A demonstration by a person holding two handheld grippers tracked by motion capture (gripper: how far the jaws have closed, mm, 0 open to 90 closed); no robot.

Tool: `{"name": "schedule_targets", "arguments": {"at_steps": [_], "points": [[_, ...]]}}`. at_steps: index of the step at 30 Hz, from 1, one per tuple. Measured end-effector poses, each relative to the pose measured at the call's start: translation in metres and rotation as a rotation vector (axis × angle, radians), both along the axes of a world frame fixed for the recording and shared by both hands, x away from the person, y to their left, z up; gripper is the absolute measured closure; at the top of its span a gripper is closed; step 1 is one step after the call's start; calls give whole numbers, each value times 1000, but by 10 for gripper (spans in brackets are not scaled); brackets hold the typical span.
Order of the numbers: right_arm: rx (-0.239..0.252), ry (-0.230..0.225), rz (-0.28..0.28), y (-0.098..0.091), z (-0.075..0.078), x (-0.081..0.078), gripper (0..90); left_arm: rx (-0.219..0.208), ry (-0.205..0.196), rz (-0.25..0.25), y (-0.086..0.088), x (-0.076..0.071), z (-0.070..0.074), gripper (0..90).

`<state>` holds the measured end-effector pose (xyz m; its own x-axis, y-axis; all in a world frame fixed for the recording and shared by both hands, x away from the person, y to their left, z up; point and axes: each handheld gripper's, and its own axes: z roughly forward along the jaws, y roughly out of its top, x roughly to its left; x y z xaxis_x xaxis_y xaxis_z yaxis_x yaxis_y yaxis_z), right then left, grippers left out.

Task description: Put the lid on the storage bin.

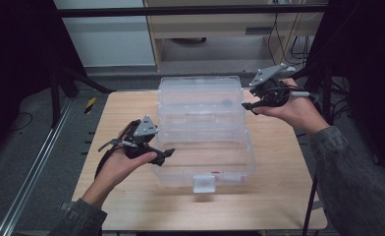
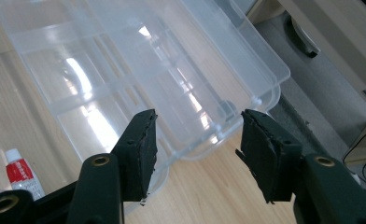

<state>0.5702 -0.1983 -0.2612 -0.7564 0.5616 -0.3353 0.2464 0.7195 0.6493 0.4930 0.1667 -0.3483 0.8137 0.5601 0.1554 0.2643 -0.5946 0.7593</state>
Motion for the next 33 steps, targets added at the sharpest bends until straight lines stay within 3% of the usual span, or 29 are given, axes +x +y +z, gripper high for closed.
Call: {"name": "schedule_targets", "arguments": {"at_steps": [2, 6, 15, 19, 22, 26, 30, 33], "points": [[-8, 4, 12, 7, 7, 5, 534, 29, 4, -53, -8, 0, 1, 35], [-42, 6, 20, 19, 7, 11, 595, 74, 5, -83, -13, 2, 0, 36], [-117, 33, 91, 43, 1, 13, 670, 32, 10, -70, -9, 4, -1, 47], [-153, 54, 115, 52, -9, 18, 679, 51, 11, -91, -12, 5, -2, 54], [-200, 74, 116, 56, -19, 24, 596, 57, 15, -104, -13, 7, -6, 56], [-237, 97, 138, 60, -29, 30, 576, 84, 28, -124, -17, 12, -12, 56], [-270, 112, 152, 64, -33, 36, 577, 90, 32, -134, -20, 12, -14, 56], [-324, 110, 201, 71, -34, 39, 644, 82, 35, -138, -20, 11, -16, 56]]}}
